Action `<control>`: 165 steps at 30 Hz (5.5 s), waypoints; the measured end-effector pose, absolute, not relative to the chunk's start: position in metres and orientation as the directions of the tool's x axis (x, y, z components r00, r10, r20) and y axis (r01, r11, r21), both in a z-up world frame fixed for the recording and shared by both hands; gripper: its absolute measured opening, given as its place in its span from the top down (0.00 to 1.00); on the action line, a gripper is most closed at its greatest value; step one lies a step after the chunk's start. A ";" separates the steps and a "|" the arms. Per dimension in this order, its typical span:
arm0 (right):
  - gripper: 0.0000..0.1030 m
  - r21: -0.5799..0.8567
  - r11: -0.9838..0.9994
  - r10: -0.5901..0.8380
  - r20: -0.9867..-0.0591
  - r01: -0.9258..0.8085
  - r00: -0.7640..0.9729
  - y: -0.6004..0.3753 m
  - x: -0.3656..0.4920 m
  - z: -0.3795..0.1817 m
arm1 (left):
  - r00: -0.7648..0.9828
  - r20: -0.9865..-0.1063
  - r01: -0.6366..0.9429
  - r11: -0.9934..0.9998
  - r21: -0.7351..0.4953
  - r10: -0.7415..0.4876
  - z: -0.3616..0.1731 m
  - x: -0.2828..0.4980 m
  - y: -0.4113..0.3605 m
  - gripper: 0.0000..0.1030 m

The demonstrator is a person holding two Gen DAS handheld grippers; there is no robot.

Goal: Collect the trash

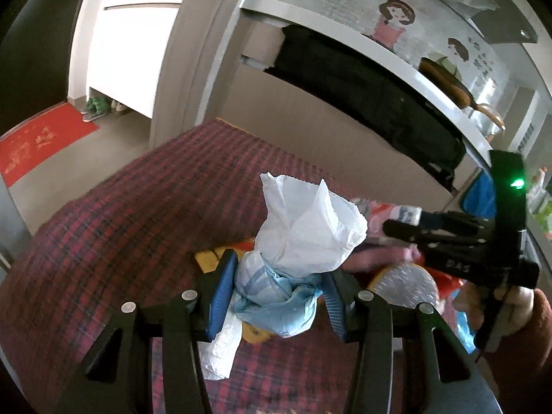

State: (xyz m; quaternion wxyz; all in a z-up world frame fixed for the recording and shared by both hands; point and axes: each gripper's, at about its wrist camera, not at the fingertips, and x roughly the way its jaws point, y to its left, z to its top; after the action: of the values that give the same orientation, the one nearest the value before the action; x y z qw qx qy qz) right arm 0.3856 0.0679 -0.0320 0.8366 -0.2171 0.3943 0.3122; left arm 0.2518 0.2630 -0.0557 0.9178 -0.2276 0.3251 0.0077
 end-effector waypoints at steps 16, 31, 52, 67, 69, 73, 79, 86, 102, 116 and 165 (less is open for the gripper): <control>0.61 -0.046 0.806 0.405 -0.684 -0.590 0.607 -0.067 0.263 0.005 | 0.785 -0.586 -0.079 0.905 -0.417 -0.202 -0.054 0.208 0.168 0.53; 0.45 0.087 0.790 0.438 -0.773 -0.607 0.459 -0.118 0.194 -0.066 | 0.723 -0.659 -0.094 0.916 -0.390 -0.207 -0.074 0.182 0.135 0.52; 0.50 0.008 0.737 0.381 -0.830 -0.676 0.406 -0.085 0.224 -0.102 | 0.730 -0.674 -0.116 0.952 -0.285 -0.113 -0.081 0.181 0.120 0.52; 0.27 -0.003 0.707 0.331 -0.882 -0.707 0.334 -0.057 0.244 -0.116 | 0.733 -0.672 -0.108 0.959 -0.261 -0.101 -0.079 0.181 0.115 0.52; 0.28 -0.019 0.706 0.319 -0.884 -0.708 0.343 -0.053 0.244 -0.116 | 0.734 -0.672 -0.108 0.960 -0.260 -0.099 -0.079 0.181 0.115 0.52; 0.56 -0.024 0.744 0.329 -0.857 -0.667 0.397 -0.056 0.246 -0.111 | 0.737 -0.669 -0.104 0.962 -0.254 -0.097 -0.075 0.179 0.114 0.52; 0.60 -0.006 0.797 0.380 -0.773 -0.604 0.508 -0.080 0.243 -0.072 | 0.784 -0.613 -0.062 0.970 -0.236 -0.099 -0.045 0.178 0.099 0.52; 0.60 0.023 0.867 0.423 -0.563 -0.498 0.710 -0.131 0.219 0.007 | 0.862 -0.491 0.035 0.980 -0.196 -0.128 0.012 0.183 0.057 0.52; 0.60 0.001 0.985 0.161 -0.335 -0.171 0.928 -0.292 0.193 0.083 | 0.866 -0.376 0.302 0.944 -0.132 -0.329 0.063 0.227 -0.094 0.52; 0.60 0.035 0.998 0.069 -0.392 -0.060 0.917 -0.346 0.237 0.040 | 0.786 -0.452 0.382 0.907 -0.179 -0.420 0.022 0.299 -0.156 0.52; 0.36 0.194 0.974 0.214 -0.607 -0.118 0.765 -0.354 0.291 -0.029 | 0.746 -0.573 0.289 0.940 -0.183 -0.341 -0.018 0.328 -0.106 0.38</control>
State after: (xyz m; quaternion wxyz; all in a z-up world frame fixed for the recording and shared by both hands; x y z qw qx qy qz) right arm 0.2912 -0.3539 -0.0289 0.9367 0.0721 0.3310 0.0887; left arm 0.3279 -0.1062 -0.0179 0.9334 -0.0415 0.3142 -0.1685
